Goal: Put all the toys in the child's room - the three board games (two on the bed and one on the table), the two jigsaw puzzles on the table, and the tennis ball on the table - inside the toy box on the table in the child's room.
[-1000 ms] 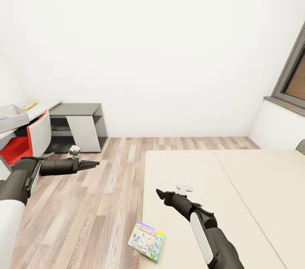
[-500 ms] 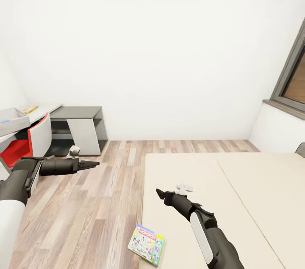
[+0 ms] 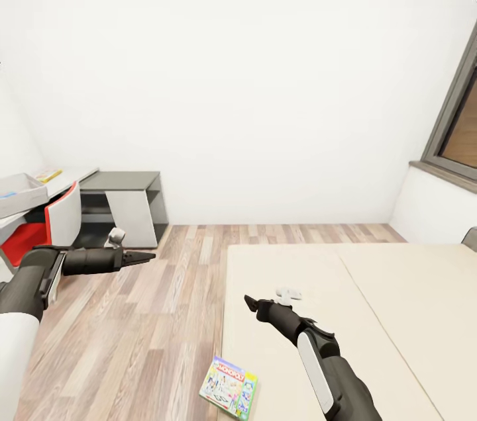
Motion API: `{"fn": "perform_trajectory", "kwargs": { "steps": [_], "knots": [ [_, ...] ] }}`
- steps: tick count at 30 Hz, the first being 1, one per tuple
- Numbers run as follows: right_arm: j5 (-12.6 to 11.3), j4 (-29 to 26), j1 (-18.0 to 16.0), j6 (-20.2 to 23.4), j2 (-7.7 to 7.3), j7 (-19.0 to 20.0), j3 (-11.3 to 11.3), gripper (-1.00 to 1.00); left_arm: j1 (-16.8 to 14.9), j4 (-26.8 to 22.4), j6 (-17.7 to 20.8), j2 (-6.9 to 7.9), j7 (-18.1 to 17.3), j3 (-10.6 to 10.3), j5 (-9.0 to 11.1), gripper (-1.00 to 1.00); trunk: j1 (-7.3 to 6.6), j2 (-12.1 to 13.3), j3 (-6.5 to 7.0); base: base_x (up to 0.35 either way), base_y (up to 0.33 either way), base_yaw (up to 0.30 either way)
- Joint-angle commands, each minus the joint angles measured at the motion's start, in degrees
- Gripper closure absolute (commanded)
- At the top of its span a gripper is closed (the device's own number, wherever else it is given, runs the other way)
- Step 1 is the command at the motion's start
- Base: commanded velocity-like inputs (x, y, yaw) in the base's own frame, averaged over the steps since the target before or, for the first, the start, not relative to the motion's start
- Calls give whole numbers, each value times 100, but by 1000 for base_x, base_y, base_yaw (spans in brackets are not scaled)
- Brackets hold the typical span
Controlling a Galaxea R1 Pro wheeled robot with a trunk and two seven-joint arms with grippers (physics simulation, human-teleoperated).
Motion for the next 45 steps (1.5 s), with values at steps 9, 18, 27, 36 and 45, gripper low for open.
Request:
{"fn": "perform_trajectory", "kwargs": {
  "steps": [9, 18, 27, 36, 45],
  "knots": [
    [-23, -6, -4, 25, 2, 5, -5, -100, -6, -5, 60, -3, -50, 13, -60, -100, 4, -13, 72, 0, 0, 0],
    [-26, -6, -4, -18, -4, 5, -5, -100, -6, -5, 60, -3, -50, 13, -60, -100, 4, -13, 158, 0, 0, 0],
    [-26, -6, -4, -25, -4, 5, -5, -100, -5, -5, 60, -1, -57, 13, -60, -100, 4, -13, 244, 0, 0, 22],
    [-26, -6, -4, -54, -7, 4, -5, -100, -7, -5, 60, -3, -58, 13, -60, -100, 4, -13, 329, 0, 0, 61],
    [-30, -11, -4, -55, -7, 4, -5, -100, -8, -5, 60, -2, -58, 13, -60, -100, 4, -13, 406, 0, 0, 68]
  ]
}}
